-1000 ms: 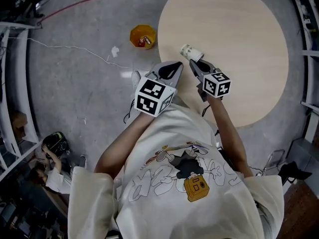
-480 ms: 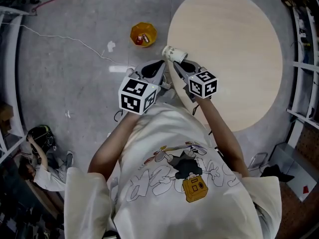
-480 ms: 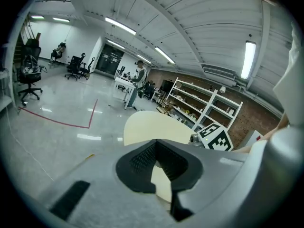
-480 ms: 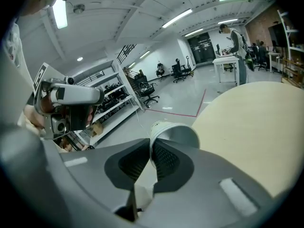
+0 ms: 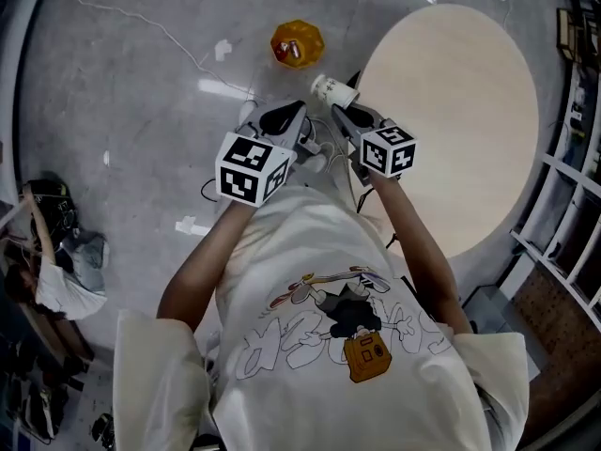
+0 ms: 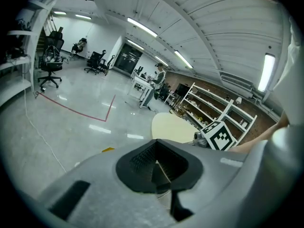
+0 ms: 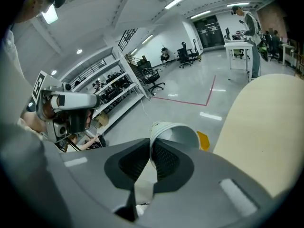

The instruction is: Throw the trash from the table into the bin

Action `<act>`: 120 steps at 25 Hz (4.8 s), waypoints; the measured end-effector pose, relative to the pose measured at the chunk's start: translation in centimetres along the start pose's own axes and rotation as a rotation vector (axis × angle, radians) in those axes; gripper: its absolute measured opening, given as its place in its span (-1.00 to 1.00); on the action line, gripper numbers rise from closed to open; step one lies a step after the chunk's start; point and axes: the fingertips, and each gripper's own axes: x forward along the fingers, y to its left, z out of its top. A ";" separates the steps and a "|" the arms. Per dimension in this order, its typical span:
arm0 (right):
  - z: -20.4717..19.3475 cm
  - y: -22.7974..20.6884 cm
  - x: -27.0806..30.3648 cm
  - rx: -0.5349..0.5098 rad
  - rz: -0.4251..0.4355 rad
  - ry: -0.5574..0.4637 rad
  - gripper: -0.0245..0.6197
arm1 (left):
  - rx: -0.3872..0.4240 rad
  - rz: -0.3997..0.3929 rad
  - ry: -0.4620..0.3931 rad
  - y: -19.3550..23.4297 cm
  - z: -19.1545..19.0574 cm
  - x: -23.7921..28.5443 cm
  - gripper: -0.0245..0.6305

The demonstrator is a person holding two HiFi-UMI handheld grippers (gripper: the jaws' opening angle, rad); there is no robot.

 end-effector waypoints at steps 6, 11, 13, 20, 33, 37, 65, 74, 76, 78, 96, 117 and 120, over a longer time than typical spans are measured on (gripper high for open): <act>2.0 -0.7 6.3 0.066 -0.011 0.056 -0.85 | -0.095 0.036 0.051 7.4 -0.3 0.7 -0.91; 4.3 -3.3 11.3 0.214 -0.071 0.017 -0.85 | -0.112 0.028 0.108 13.6 -0.3 4.3 -0.91; 4.3 -5.1 13.6 0.238 -0.102 -0.011 -0.85 | -0.098 0.041 0.104 16.7 -0.8 6.5 -0.91; 1.8 -9.7 20.8 0.308 -0.191 -0.033 -0.85 | -0.097 0.065 0.151 26.2 -6.4 12.4 -0.91; -4.5 -18.6 30.5 0.397 -0.339 -0.024 -0.85 | -0.087 0.057 0.213 32.4 -14.7 22.2 -0.91; -5.5 -21.7 33.3 0.324 -0.356 0.025 -0.85 | -0.074 0.062 0.243 34.8 -17.1 26.6 -0.91; -12.7 -31.7 41.5 0.403 -0.408 0.167 -0.40 | 0.061 0.074 0.394 40.3 -24.1 39.9 -0.91; -8.5 -27.7 36.0 0.397 -0.407 0.117 -0.42 | 0.075 0.077 0.391 36.4 -20.0 35.0 -0.91; -6.9 -26.8 34.3 0.367 -0.426 0.089 -0.53 | 0.095 0.078 0.383 35.4 -18.4 34.0 -0.91; -5.3 -25.6 32.8 0.342 -0.421 0.055 -0.54 | 0.106 0.083 0.362 34.6 -17.0 33.4 -0.91; 3.5 -10.6 14.2 0.286 -0.318 -0.197 -0.90 | 0.092 0.149 0.172 19.1 -7.4 16.6 -0.91; -0.6 8.8 -27.2 0.197 -0.331 -0.759 -0.90 | 0.279 -0.187 0.054 -18.5 -5.0 -2.6 -0.91; -2.7 10.6 -31.6 0.163 -0.421 -0.830 -0.90 | 0.328 -0.270 0.063 -23.1 -6.6 -4.8 -0.91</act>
